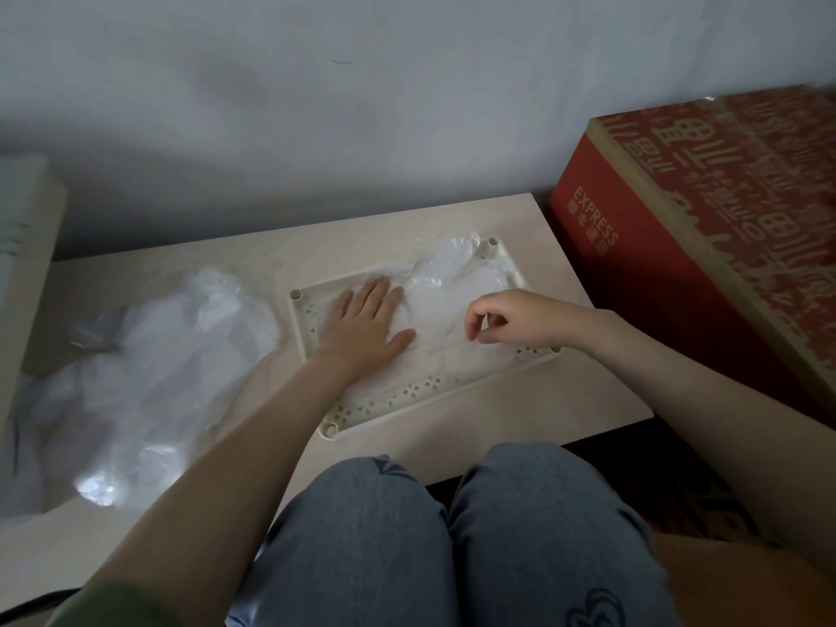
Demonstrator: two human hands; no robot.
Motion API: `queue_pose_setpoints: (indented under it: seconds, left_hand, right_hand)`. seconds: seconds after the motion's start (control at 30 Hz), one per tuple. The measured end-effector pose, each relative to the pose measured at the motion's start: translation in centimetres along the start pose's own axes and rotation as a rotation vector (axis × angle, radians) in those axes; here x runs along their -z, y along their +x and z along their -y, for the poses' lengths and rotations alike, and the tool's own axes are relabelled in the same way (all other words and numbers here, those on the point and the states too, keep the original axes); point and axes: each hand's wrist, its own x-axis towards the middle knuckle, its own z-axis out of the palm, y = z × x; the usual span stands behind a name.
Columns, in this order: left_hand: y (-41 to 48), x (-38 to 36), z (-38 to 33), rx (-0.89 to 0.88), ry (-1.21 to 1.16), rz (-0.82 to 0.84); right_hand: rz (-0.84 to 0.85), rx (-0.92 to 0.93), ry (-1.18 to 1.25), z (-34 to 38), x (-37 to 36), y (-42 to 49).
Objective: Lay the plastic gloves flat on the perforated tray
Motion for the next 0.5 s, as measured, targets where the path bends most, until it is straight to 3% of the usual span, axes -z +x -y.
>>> queue_pose_setpoints:
  seconds: [0.13,0.23,0.5]
  left_hand:
    - [-0.1,0.0,-0.1,-0.004,-0.006,-0.034]
    - [-0.1,0.1,-0.2,-0.003,0.006,-0.023]
    - [0.0,0.1,-0.3,-0.003,-0.004,0.001]
  right_hand:
    - [0.109,-0.08,-0.082,-0.5,0.7,-0.5]
    - [0.089,-0.138,-0.105,-1.2,0.8,-0.2]
    - [0.018,-0.196,0.125,-1.9,0.0,0.9]
